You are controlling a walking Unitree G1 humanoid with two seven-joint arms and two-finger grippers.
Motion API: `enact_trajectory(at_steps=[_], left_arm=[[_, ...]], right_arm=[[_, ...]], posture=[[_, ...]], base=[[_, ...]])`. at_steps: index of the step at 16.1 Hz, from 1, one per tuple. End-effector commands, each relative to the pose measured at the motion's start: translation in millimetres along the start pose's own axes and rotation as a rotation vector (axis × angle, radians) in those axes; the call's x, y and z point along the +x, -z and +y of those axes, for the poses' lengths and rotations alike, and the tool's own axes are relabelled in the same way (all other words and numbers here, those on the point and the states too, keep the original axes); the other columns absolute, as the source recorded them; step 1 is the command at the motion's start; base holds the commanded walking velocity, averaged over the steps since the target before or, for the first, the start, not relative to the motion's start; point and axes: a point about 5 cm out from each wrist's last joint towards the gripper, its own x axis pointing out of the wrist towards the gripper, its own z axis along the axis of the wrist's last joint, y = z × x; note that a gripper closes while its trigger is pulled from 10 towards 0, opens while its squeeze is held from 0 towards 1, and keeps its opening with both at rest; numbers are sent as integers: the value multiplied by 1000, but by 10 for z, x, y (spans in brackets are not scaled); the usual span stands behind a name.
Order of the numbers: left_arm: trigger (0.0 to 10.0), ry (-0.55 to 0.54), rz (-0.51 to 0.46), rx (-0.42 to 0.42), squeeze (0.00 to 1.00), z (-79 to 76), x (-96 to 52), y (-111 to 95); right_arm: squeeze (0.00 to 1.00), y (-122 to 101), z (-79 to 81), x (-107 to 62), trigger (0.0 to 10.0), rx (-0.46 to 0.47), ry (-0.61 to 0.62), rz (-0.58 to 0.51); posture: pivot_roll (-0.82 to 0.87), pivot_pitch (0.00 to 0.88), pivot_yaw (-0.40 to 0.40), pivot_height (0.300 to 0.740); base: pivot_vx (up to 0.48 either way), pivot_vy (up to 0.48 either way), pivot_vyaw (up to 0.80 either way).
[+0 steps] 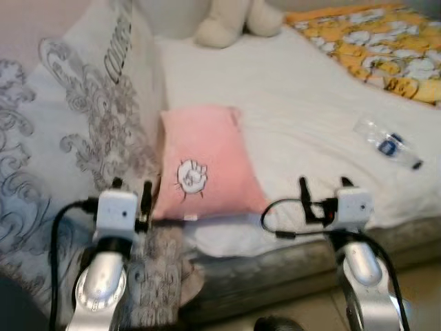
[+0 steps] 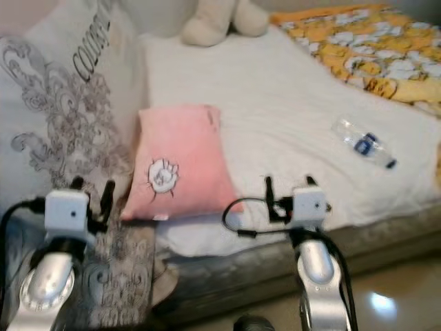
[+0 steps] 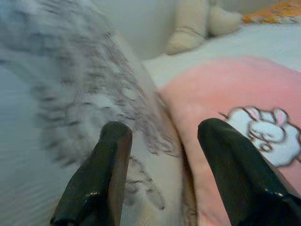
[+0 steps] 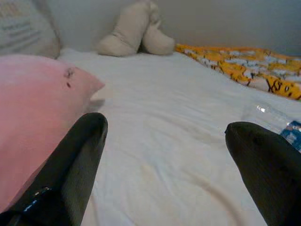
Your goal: Clean up the room
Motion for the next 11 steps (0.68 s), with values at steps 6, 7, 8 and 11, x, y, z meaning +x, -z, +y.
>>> enact_trajectory(at_steps=[6, 7, 8, 11], left_arm=[[10000, -108, 61, -84, 0, 79, 161, 134], [10000, -91, 50, -87, 0, 33, 195, 121], [10000, -82, 46, -92, 0, 1, 218, 120], [10000, -67, 51, -116, 0, -53, 319, 122]], right_arm=[[0, -178, 105, 381, 10000, 16, -52, -23], [0, -160, 136, 386, 10000, 7, -74, -11], [0, -149, 152, 391, 10000, 5, -87, -8], [0, -129, 217, 412, 10000, -15, -118, 2]], posture=[[-96, 0, 62, 740], [-100, 0, 61, 740], [-101, 0, 62, 740], [-121, 0, 74, 740]], base=[[0, -456, 339], [0, -480, 750], [0, -480, 750], [0, -480, 742]])
